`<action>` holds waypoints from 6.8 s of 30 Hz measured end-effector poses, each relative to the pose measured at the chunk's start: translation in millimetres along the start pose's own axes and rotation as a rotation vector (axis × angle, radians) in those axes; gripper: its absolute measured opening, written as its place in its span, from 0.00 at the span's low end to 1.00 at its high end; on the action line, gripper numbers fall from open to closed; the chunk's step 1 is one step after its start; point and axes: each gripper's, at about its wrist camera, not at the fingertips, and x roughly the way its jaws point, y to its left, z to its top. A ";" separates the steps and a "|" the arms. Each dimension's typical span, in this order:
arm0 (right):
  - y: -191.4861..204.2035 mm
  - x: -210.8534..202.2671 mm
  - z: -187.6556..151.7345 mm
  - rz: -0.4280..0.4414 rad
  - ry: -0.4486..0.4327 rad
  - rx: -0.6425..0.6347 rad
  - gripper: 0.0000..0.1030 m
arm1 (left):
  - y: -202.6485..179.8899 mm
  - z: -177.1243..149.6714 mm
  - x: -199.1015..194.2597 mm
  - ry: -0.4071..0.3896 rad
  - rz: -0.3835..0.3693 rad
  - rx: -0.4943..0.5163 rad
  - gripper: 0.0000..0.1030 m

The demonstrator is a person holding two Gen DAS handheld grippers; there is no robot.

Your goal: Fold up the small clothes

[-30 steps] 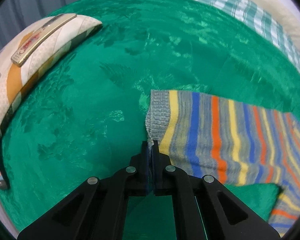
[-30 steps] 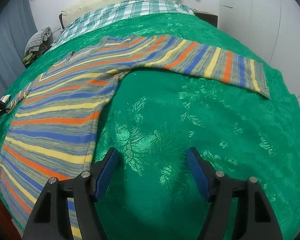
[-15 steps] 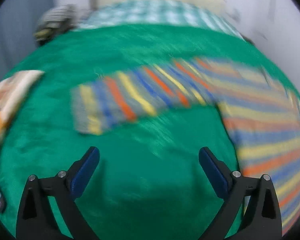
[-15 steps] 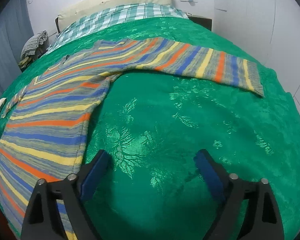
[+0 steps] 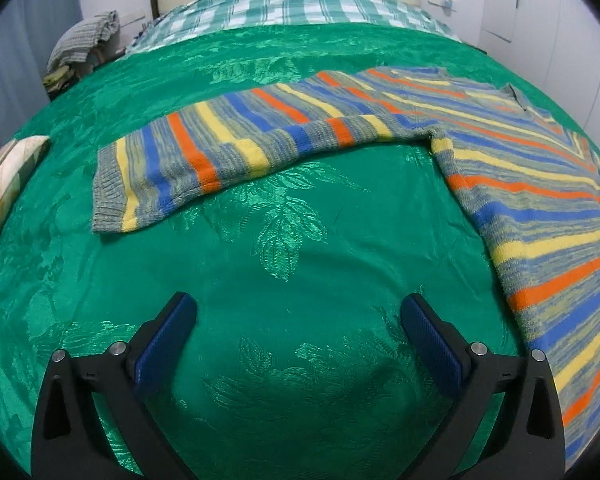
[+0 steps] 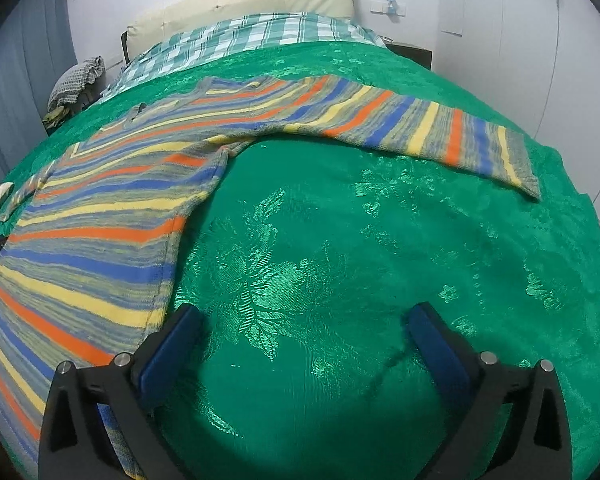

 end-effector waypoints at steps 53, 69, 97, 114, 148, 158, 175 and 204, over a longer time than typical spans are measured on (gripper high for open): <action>2.1 -0.3 -3.1 -0.009 -0.007 -0.003 1.00 | -0.1 -2.0 -1.8 -0.001 0.001 -0.003 1.00; 1.3 -0.6 -2.8 -0.006 -0.008 -0.002 1.00 | 0.0 -2.1 -2.0 -0.002 0.001 -0.004 1.00; 1.7 -0.9 -2.2 -0.006 -0.009 -0.001 1.00 | 0.1 -2.3 -2.6 -0.002 0.002 -0.004 1.00; 2.1 -0.6 -2.1 -0.006 -0.009 -0.001 1.00 | 0.3 -2.7 -2.7 -0.002 0.002 -0.005 1.00; 2.4 -0.5 -2.1 -0.008 -0.008 -0.002 1.00 | 0.1 -2.5 -3.3 -0.002 0.002 -0.005 1.00; 2.6 -0.5 -2.1 -0.009 -0.008 -0.003 1.00 | 0.0 -2.7 -3.8 -0.002 0.002 -0.006 1.00; 2.7 -0.5 -2.2 -0.009 -0.008 -0.003 1.00 | 0.1 -3.2 -4.7 -0.002 0.002 -0.006 1.00; -66.0 -33.1 43.8 0.146 -0.012 0.196 0.99 | -0.1 -4.0 -6.4 -0.003 0.005 -0.007 1.00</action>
